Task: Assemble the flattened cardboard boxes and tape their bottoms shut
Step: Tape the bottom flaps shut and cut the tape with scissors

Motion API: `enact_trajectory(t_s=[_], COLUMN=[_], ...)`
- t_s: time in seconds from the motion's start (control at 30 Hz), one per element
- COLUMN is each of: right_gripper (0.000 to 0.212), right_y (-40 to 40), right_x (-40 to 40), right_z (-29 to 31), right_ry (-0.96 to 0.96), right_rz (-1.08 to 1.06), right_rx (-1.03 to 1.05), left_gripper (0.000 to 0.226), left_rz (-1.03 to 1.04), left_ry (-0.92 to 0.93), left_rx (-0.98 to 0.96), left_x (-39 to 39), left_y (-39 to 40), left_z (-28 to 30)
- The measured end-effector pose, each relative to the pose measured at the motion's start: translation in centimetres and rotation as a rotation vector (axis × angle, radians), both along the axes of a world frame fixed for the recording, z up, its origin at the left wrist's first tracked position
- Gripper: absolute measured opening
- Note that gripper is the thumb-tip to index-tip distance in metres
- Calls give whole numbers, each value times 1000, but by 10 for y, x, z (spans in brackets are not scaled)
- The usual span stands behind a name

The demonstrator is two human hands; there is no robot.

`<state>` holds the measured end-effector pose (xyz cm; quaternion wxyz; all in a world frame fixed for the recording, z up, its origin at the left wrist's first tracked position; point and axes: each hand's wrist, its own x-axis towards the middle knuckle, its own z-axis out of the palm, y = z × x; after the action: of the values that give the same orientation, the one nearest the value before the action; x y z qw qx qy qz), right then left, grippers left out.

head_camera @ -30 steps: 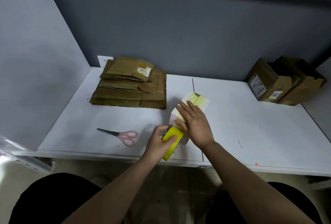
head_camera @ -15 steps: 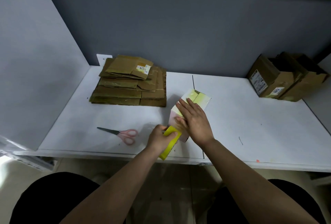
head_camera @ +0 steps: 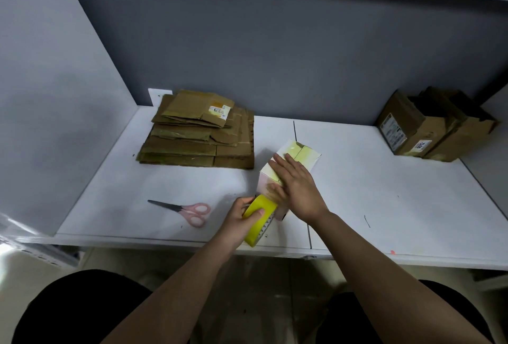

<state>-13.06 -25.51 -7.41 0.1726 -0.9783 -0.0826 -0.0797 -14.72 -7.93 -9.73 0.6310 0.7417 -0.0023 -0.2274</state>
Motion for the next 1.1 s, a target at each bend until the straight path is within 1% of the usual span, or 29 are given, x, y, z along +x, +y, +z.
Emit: enact_trajectory(t_s=[0.1,0.17,0.23,0.3,0.33,0.4,0.43,0.5,0.53,0.57,0.63,0.7,0.8,0.9,1.0,1.1], right_gripper=[50,51,52,48,43,33,31,28,25,24,28,32,34,43,37,34], right_y=[1,3,3,4,7,19,28,56,72,88,119,145,176,194,203,207], right_x=[-3,-3,-2,0,0,2,4,9,13,15,21,26,29,33,37,39], right_z=[0,3,9,20,25,36,40,47,48,46,33,12,-19,-44,-57,-56], right_ry=[-1,22,61,53,19,-111,-174,-234,-210,-146,40,191,288,282,269,286], right_rz=[-6,-6,-6,-30,-46,-64,-54,16,65,103,135,152,163,146,145,138], right_rx=[-35,-47,-17,45,71,56,37,15,6,-13,-91,-188,-316,-359,-403,-363], left_gripper=[35,30,27,29,30,29,28,26,26,27,28,28,28,32,33,33], left_rz=[-11,-33,-62,-70,-70,-56,-47,-29,-25,-35,-85,-144,-200,-202,-234,-249], left_ry=[-17,-74,-120,-195,-255,-405,-482,-605,-648,-684,-736,-752,-788,-816,-827,-826], left_rx=[20,94,164,246,321,506,597,761,844,932,1109,1230,1300,1318,1345,1339], left_x=[0,-2,-3,-1,2,10,14,24,29,33,39,40,40,44,48,49], left_y=[-2,0,5,15,23,45,57,87,103,119,147,168,183,186,188,187], left_z=[1,1,5,10,14,23,28,33,34,34,31,28,19,13,9,6])
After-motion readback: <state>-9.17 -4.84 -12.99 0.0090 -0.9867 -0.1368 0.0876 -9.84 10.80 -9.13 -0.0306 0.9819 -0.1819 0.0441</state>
